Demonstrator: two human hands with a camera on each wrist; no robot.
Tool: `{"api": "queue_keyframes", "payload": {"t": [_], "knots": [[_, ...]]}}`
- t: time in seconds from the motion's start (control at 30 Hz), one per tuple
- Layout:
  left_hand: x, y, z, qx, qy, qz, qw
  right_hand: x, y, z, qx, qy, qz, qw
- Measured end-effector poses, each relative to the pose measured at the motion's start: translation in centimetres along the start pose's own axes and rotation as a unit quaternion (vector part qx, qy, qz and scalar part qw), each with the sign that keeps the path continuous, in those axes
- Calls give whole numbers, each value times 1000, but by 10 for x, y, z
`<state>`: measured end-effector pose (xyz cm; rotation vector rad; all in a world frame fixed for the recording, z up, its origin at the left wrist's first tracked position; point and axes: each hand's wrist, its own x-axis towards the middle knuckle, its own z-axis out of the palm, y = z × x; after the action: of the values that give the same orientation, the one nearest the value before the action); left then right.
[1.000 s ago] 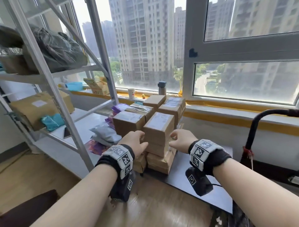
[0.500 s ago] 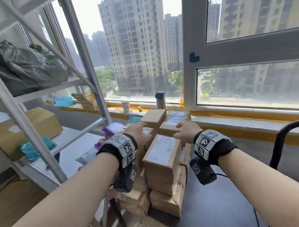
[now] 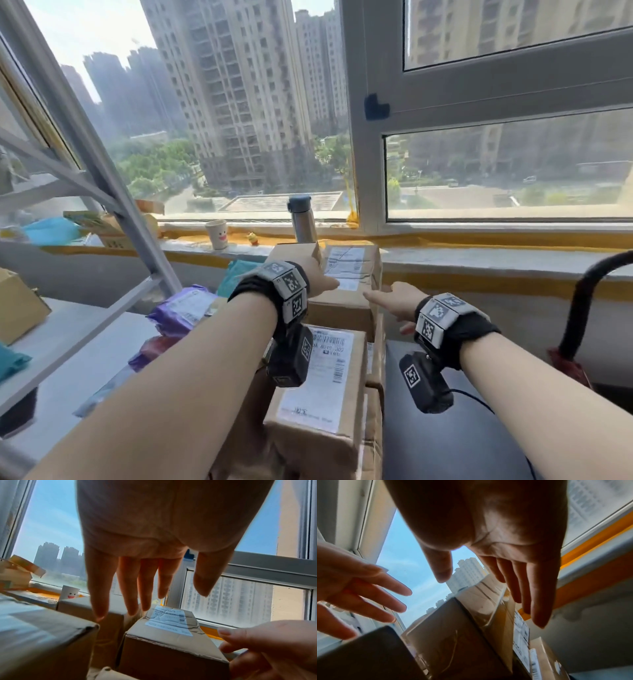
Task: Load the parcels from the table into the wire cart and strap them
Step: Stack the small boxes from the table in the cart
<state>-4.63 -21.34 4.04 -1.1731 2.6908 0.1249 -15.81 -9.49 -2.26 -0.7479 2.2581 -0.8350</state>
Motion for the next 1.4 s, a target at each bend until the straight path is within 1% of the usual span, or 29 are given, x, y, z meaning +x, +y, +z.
{"api": "queue_keyframes", "payload": {"t": [0.1, 0.17, 0.23, 0.33, 0.43, 0.57, 0.7, 0.87, 0.97, 1.07, 1.17, 1.33, 1.4], "knots": [[20, -1, 3, 4, -47, -11, 999, 9, 1, 10, 21, -24, 12, 999], [27, -2, 4, 9, -68, -12, 998, 14, 1, 17, 54, -42, 22, 997], [34, -3, 4, 15, -74, -7, 997, 18, 1, 21, 82, -43, 36, 995], [40, -2, 7, 15, -87, -8, 996, 22, 0, 23, 91, -40, 52, 994], [47, 0, 16, -18, -116, -12, 993, 25, 2, 25, 103, -49, 67, 991], [42, 9, 13, -61, -118, 21, 991, 26, -1, 25, 124, -53, 78, 988], [26, 15, -5, -122, -130, 69, 982, 18, -5, 21, 189, -46, 91, 977], [5, 19, -25, -194, -125, 120, 966, -2, -7, 4, 237, 22, 71, 969], [-12, 30, -39, -199, -113, 168, 959, -18, -6, -12, 272, 80, 65, 957], [-30, 46, -55, -210, -106, 232, 944, -41, 5, -29, 326, 133, 66, 934], [-50, 74, -62, -226, -117, 292, 922, -67, 25, -49, 375, 196, 72, 903], [-89, 130, -50, -207, -105, 360, 904, -117, 70, -77, 424, 294, 69, 854], [-108, 152, -41, -185, -89, 381, 901, -139, 91, -88, 426, 315, 58, 846]]}}
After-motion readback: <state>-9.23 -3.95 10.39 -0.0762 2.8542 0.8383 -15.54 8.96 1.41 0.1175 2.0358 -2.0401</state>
